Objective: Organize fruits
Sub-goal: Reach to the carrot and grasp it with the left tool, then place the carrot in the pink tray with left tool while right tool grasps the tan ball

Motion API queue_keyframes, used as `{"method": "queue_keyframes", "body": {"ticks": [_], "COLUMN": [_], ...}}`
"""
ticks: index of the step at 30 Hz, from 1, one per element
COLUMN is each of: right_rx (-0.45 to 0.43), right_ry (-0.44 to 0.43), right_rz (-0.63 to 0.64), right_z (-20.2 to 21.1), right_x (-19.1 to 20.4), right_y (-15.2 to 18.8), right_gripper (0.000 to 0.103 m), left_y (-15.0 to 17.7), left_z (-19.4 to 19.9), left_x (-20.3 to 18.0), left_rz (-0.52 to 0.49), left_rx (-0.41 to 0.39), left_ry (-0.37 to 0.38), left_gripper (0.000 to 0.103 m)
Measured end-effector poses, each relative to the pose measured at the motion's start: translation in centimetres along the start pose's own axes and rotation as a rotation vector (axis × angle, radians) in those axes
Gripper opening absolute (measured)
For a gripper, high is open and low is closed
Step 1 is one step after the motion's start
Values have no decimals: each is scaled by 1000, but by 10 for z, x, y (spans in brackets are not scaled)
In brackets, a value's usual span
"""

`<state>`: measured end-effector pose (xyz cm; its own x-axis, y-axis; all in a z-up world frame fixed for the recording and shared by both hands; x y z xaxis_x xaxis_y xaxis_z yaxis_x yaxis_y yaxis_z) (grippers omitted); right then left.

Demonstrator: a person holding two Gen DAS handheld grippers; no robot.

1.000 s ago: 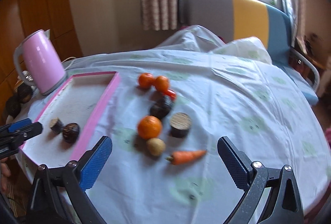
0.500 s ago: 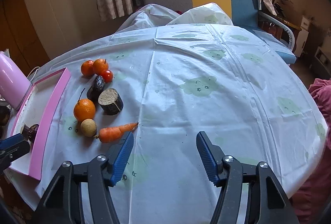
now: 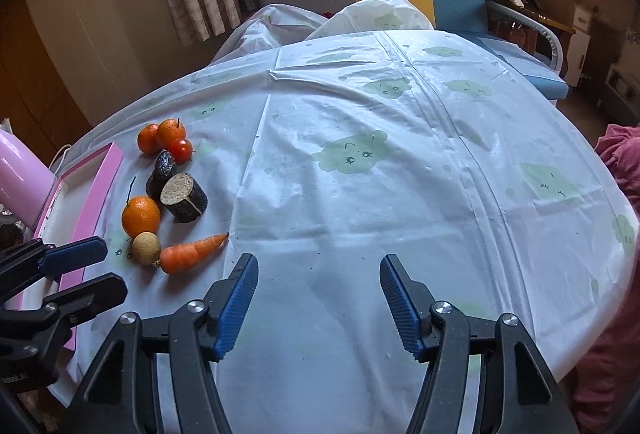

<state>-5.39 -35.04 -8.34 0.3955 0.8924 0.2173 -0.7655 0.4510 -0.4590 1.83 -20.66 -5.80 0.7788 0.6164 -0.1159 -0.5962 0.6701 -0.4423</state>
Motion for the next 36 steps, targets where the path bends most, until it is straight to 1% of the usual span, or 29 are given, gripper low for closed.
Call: {"method": "queue_keyframes", "body": {"ticks": [8, 11, 12, 13, 14, 15, 17, 20, 23, 25, 27, 31, 33, 35, 36], "right_rx": [2, 6, 6, 6, 6, 6, 5, 8, 14, 17, 21, 42, 57, 69, 75], "right_ry": [-4, -8, -8, -7, -6, -6, -4, -6, -17, -31, -51, -107, -135, -154, -164], "right_rz": [-21, -32, -34, -36, -37, -39, -42, -37, -24, -2, 26, 106, 143, 180, 199], "right_z": [-2, -3, -3, -3, -3, -4, -4, -5, -7, -8, -9, -14, -18, -21, -23], "right_x": [-10, -14, -15, -16, -16, -17, -18, -16, -12, -5, 5, 32, 47, 60, 68], "right_y": [0, -1, -1, -1, -1, -1, -2, -2, -2, -2, -2, -3, -3, -4, -5], "right_gripper": [66, 67, 67, 67, 67, 67, 67, 67, 67, 67, 66, 60, 55, 47, 46], "left_y": [-16, -18, -18, -17, -16, -15, -11, -2, 13, 25, 37, 59, 65, 67, 67], "left_z": [-34, -47, -50, -54, -54, -52, -47, -30, -11, -2, 2, 5, 10, 18, 22], "left_x": [-11, -14, -14, -14, -14, -15, -16, -14, -11, -6, 1, 18, 23, 27, 29], "left_rz": [-129, -144, -146, -149, -149, -140, -124, -83, -55, -32, 3, 90, 113, 133, 141], "left_rx": [56, 82, 88, 91, 88, 78, 55, 17, -16, -22, -12, 6, -5, -28, -39], "left_ry": [-53, -69, -74, -92, -78, -73, -86, -58, -52, -51, -51, -38, -38, -33, -35], "left_gripper": [46, 41, 37, 30, 25, 20, 20, 20, 20, 20, 20, 20, 20, 20, 20]}}
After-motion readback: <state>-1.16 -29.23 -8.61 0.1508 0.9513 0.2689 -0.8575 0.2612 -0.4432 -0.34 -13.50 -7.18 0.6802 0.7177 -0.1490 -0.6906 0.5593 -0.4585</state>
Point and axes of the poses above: each gripper's, at about its wrist camera, not at the fingertips, and z roughly against the way its jaws point, x to its left, y to its underside, the point moved 2 cm from there along -z, roughly the way its jaws point, and after that the axes turned 8 degrees about x, right-handed, at the moved point
